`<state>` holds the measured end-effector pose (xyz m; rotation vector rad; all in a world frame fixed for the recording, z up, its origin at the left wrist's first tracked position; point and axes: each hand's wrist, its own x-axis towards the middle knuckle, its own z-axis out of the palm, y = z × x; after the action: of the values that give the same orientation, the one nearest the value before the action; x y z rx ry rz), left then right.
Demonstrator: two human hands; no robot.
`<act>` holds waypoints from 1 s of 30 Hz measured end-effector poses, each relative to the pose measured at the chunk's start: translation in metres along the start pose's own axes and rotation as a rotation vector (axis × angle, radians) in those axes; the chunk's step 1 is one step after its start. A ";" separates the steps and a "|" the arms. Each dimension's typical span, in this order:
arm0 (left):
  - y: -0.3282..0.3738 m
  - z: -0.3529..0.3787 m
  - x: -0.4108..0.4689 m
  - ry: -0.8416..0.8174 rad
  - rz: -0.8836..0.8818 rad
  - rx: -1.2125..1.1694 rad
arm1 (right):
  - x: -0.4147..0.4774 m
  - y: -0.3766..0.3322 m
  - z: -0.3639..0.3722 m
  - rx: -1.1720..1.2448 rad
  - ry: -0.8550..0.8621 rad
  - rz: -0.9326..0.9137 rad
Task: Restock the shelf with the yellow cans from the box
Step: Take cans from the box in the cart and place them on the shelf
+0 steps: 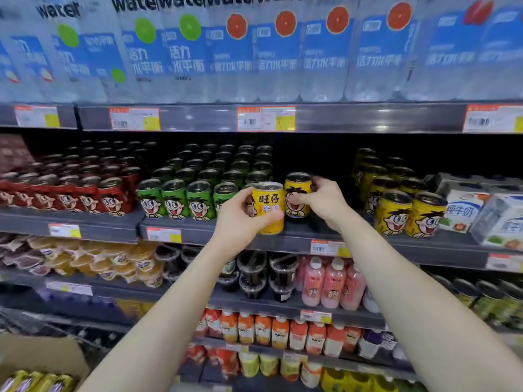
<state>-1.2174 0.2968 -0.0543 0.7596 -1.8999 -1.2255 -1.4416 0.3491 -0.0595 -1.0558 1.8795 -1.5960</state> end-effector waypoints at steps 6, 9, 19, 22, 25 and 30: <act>-0.022 0.004 0.007 -0.025 0.013 -0.008 | 0.023 0.034 0.006 -0.032 0.027 -0.014; -0.027 0.004 0.011 -0.033 0.028 -0.015 | 0.034 0.040 0.009 0.010 0.020 -0.026; -0.024 -0.007 0.019 -0.085 0.092 -0.017 | 0.097 0.049 0.019 -0.123 0.085 -0.030; -0.021 -0.011 0.020 -0.099 0.099 -0.015 | 0.113 0.050 0.018 -0.134 0.124 -0.013; -0.018 -0.014 0.020 -0.107 0.101 -0.050 | 0.125 0.051 0.019 -0.100 0.132 -0.012; -0.012 -0.016 0.018 -0.134 0.127 -0.087 | 0.148 0.055 0.024 -0.118 0.164 -0.016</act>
<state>-1.2132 0.2704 -0.0560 0.5146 -1.9559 -1.2973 -1.5268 0.2198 -0.0982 -1.0174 2.1004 -1.6428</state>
